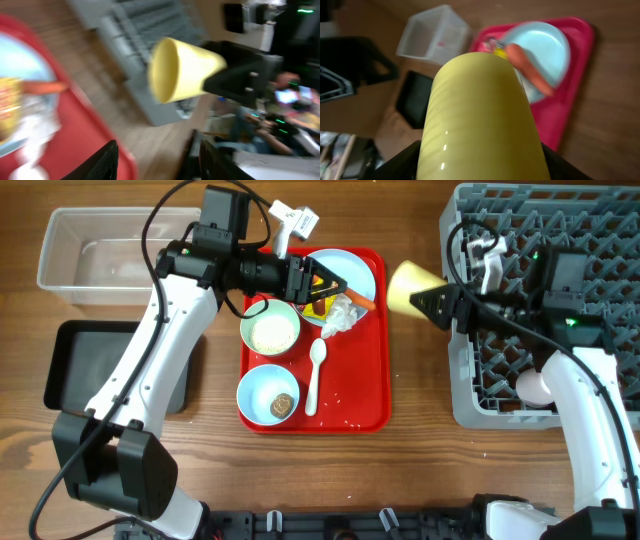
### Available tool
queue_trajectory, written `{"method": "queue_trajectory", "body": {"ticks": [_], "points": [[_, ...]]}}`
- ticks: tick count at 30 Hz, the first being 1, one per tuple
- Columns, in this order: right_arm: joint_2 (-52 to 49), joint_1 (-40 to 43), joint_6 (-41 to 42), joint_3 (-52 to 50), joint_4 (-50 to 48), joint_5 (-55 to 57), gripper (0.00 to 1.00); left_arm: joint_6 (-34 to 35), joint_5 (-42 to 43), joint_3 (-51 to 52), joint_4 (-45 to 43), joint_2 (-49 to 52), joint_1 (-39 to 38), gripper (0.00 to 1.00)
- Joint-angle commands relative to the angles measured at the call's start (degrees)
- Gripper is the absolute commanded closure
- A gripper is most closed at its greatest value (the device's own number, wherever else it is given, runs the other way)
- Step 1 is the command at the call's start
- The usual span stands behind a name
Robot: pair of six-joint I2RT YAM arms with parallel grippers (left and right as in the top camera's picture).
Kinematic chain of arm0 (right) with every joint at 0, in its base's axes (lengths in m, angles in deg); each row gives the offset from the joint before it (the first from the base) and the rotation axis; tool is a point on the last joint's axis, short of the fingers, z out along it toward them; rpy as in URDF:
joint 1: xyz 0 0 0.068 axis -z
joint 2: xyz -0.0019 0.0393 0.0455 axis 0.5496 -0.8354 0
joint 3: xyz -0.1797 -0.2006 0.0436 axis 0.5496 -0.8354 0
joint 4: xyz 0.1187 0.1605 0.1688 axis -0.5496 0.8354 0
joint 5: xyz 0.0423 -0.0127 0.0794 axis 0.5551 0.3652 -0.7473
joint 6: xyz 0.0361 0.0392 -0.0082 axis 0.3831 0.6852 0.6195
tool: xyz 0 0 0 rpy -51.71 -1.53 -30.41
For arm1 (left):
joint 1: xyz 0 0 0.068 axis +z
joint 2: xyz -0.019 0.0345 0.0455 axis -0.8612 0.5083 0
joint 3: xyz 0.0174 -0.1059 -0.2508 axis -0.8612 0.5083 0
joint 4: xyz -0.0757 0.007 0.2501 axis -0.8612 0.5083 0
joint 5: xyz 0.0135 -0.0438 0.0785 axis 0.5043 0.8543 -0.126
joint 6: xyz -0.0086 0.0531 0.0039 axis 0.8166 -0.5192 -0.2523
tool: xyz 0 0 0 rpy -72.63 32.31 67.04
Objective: Sort waste into correct bins and load items into the dishwasher rack
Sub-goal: 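Place the yellow cup in the dish rack with the right gripper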
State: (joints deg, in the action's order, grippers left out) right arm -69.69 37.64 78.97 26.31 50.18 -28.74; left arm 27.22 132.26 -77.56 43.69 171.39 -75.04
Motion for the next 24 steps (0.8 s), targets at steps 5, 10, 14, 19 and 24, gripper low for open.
{"method": "queue_trajectory", "body": {"ticks": [5, 10, 14, 19, 24], "points": [[0.4, 0.6, 6.6, 17.2, 21.7, 32.3, 0.59, -0.5, -19.9, -0.2, 1.1, 0.7, 0.0, 0.49], [0.4, 7.2, 7.2, 26.2, 31.3, 37.0, 0.56, -0.5, -23.4, -0.2, 2.3, 0.7, 0.0, 0.50], [0.4, 18.3, 6.1, 26.8, 36.2, 40.6, 0.56, -0.5, -26.0, -0.2, 3.4, 0.7, 0.0, 0.50], [-1.2, 31.3, 4.4, 26.7, 39.3, 46.1, 0.56, -0.5, -26.3, -0.1, 3.5, 0.7, 0.0, 0.50], [-8.5, 36.9, 4.3, 26.7, 40.5, 46.6, 0.56, -0.5, -26.7, -0.1, 3.9, 0.7, 0.0, 0.51]]}}
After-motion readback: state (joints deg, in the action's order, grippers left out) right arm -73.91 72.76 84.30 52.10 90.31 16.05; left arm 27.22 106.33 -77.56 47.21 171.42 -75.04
